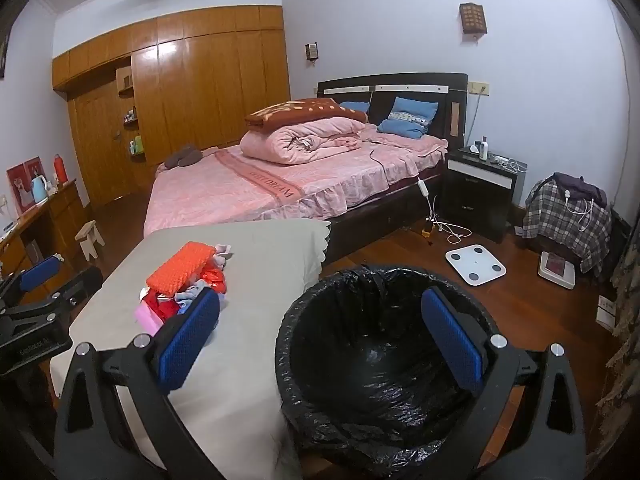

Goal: Collect trash

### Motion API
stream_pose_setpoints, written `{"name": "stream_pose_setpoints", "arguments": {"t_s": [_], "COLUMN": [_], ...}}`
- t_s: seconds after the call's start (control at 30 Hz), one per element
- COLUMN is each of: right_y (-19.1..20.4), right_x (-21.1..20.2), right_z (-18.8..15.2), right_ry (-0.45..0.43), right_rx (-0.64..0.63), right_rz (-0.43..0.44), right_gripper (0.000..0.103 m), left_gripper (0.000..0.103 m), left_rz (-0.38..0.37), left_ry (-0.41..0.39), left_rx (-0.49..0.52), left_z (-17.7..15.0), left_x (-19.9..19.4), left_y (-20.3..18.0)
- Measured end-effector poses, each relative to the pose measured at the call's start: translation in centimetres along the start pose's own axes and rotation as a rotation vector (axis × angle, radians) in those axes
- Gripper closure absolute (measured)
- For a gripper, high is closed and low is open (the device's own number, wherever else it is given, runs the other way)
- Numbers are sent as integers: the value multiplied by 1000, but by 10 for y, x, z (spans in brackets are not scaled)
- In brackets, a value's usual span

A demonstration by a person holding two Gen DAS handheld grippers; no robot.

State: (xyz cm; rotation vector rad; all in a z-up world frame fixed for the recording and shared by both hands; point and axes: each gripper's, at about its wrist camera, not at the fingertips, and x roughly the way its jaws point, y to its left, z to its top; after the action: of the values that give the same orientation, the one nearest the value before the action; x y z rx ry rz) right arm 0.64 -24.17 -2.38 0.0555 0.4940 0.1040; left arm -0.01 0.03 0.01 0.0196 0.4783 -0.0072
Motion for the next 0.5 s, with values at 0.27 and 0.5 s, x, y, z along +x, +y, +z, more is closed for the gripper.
{"name": "stream_pose_setpoints", "arguments": {"t_s": [0.27, 0.5], "right_y": [1, 0], "right_x": [1, 0], "right_z": [0, 0], "right_ry": [7, 6], "right_rx": [-6, -5], "right_rz": [-4, -1], "right_gripper": [5, 5], "left_gripper": [6, 6], "left_rz": [2, 1], "left_ry": [3, 2], "left_rx": [0, 2], "left_z": [-1, 0], "left_x": [1, 0], "left_y": [0, -1]}}
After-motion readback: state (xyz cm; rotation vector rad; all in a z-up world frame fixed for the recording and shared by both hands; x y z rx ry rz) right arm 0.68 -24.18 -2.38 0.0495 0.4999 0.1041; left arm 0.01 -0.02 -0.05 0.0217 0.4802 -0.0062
